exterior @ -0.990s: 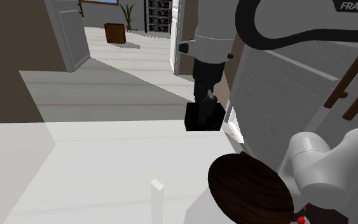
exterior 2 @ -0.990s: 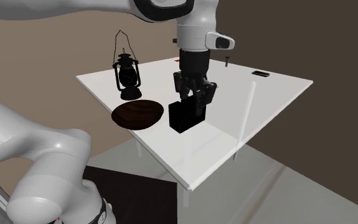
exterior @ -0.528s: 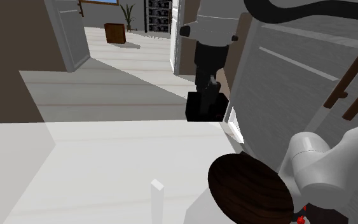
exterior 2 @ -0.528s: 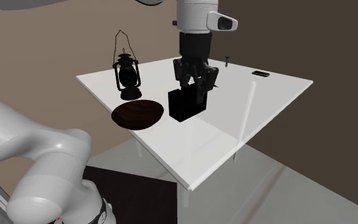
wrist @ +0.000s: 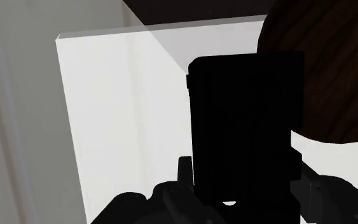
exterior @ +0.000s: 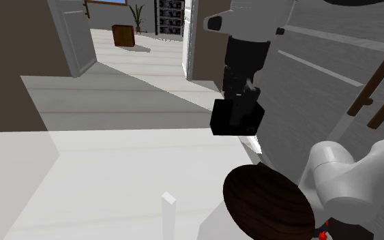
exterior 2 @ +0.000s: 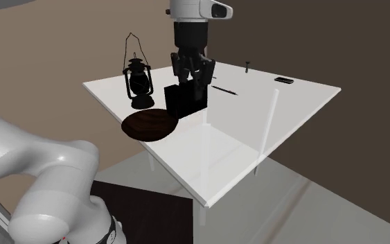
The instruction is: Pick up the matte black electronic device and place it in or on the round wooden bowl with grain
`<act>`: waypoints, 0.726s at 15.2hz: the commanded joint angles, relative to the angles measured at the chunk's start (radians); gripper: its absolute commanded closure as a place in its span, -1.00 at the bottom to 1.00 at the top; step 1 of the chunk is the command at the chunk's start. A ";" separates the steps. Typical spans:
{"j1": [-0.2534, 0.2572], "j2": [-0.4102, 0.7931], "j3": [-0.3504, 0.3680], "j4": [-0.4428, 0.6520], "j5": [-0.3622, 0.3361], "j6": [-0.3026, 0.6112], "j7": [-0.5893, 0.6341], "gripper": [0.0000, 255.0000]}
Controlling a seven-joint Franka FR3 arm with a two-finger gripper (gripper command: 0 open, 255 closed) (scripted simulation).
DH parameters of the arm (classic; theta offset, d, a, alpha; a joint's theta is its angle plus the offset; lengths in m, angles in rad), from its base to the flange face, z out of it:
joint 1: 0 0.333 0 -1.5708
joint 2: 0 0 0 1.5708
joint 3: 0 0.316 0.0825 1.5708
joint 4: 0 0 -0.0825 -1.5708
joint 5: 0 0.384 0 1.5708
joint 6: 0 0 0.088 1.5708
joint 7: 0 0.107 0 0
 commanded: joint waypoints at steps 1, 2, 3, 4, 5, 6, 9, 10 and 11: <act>0.013 -0.040 0.025 -0.023 0.023 -0.015 0.034 1.00; 0.021 -0.061 0.038 -0.030 0.035 -0.026 0.052 1.00; 0.028 -0.081 0.051 -0.035 0.048 -0.038 0.071 1.00; 0.035 -0.100 0.065 -0.040 0.061 -0.050 0.090 1.00; 0.043 -0.118 0.078 -0.044 0.075 -0.062 0.109 1.00; 0.050 -0.135 0.092 -0.046 0.089 -0.074 0.129 1.00; 0.071 -0.181 0.136 -0.047 0.133 -0.109 0.190 1.00; 0.078 -0.195 0.151 -0.045 0.148 -0.120 0.210 1.00; 0.082 -0.204 0.162 -0.043 0.160 -0.129 0.226 1.00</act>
